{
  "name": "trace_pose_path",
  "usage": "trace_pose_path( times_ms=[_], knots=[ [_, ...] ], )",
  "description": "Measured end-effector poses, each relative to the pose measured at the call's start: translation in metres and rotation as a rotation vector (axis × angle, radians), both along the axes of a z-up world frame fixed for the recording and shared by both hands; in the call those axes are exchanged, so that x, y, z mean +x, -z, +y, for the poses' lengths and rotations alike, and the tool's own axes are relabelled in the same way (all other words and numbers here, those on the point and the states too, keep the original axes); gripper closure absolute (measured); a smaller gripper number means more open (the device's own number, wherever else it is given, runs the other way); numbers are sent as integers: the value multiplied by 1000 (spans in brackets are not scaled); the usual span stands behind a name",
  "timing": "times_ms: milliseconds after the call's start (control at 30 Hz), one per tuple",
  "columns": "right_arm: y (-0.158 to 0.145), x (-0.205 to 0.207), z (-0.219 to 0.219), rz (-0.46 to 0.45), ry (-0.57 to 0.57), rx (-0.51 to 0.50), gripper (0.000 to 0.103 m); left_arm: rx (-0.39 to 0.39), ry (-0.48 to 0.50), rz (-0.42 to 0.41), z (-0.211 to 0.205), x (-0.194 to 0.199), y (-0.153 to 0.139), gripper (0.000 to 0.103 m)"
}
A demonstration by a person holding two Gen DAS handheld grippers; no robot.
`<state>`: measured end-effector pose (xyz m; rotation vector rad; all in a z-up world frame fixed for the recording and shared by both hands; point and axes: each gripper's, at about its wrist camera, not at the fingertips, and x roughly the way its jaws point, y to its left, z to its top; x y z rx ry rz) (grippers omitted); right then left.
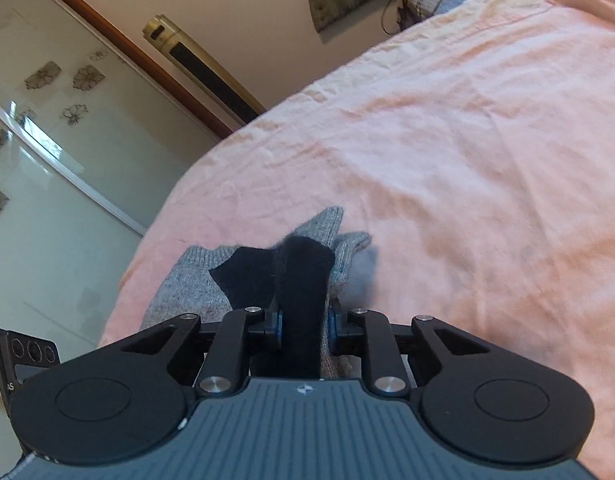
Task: Fold small clothes
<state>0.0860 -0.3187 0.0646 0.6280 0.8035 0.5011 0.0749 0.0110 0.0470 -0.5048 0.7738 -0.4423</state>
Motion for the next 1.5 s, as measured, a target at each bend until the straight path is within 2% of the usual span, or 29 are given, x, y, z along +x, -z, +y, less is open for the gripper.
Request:
trace_pose_path(
  times_ms=[67, 133, 167, 200, 233, 267, 333, 433, 467, 500, 567, 600, 700, 767, 800, 900, 967, 1000, 1033, 1100, 1133, 1233, 1300, 1367, 1433, 1500],
  knots=[
    [-1, 18, 13, -4, 36, 32, 76, 43, -30, -4, 10, 19, -7, 71],
    [7, 32, 27, 47, 75, 3, 63, 129, -61, 28, 21, 34, -3, 66],
    [11, 35, 33, 89, 78, -24, 51, 157, -109, 79, 29, 35, 2, 66],
    [13, 31, 37, 115, 65, -36, 44, 147, -134, 120, 38, 30, 5, 66],
    [13, 22, 37, 110, 37, -31, 43, 96, -110, 133, 47, 17, 9, 64],
    [12, 10, 35, 98, 9, -27, 42, 59, -81, 136, 54, 2, 11, 55],
    [13, -19, 24, 94, -15, -20, 41, 28, -43, 148, 62, -33, 17, 43],
    [20, -62, 5, 145, -25, 18, 40, -39, 22, 206, 61, -75, 35, 43],
    [22, -71, 4, 154, -27, 12, 43, -50, 35, 212, 57, -83, 39, 43],
    [20, -81, 5, 150, -17, -18, 51, -34, 31, 184, 54, -91, 38, 43],
    [10, -96, 8, 124, -10, -58, 54, 78, 7, 128, 43, -101, 27, 44],
    [5, -102, 8, 108, -12, -49, 54, 144, -1, 59, 37, -108, 17, 44],
    [-9, -115, 6, 74, -20, -24, 53, 395, 59, -253, 13, -147, -13, 43],
    [-11, -119, 6, 79, -40, -23, 52, 555, 138, -381, -7, -170, -15, 37],
    [-11, -119, 9, 86, -53, -35, 52, 617, 181, -405, -14, -176, -9, 35],
    [-4, -116, 18, 120, -82, -87, 52, 727, 211, -363, -28, -175, 12, 35],
    [0, -114, 24, 123, -97, -107, 52, 721, 181, -341, -27, -169, 17, 36],
    [1, -115, 28, 119, -106, -121, 56, 715, 159, -331, -24, -169, 18, 36],
    [2, -114, 31, 117, -116, -135, 59, 708, 145, -329, -22, -169, 20, 39],
    [8, -110, 34, 134, -131, -172, 81, 721, 153, -337, -24, -166, 23, 65],
    [10, -109, 35, 138, -131, -193, 89, 739, 146, -338, -24, -164, 25, 93],
    [1, -118, 34, 89, -156, -184, 92, 721, 121, -339, -12, -164, 21, 95],
    [-2, -127, 33, 70, -167, -219, 93, 721, 128, -345, -3, -168, 17, 96],
    [15, -126, 32, 119, -161, -252, 94, 728, 152, -311, -1, -167, 26, 96],
    [23, -127, 28, 116, -150, -194, 94, 750, 166, -320, -4, -171, 31, 95],
    [16, -125, 24, 124, -138, -161, 82, 735, 186, -307, -1, -174, 26, 93]
  ],
)
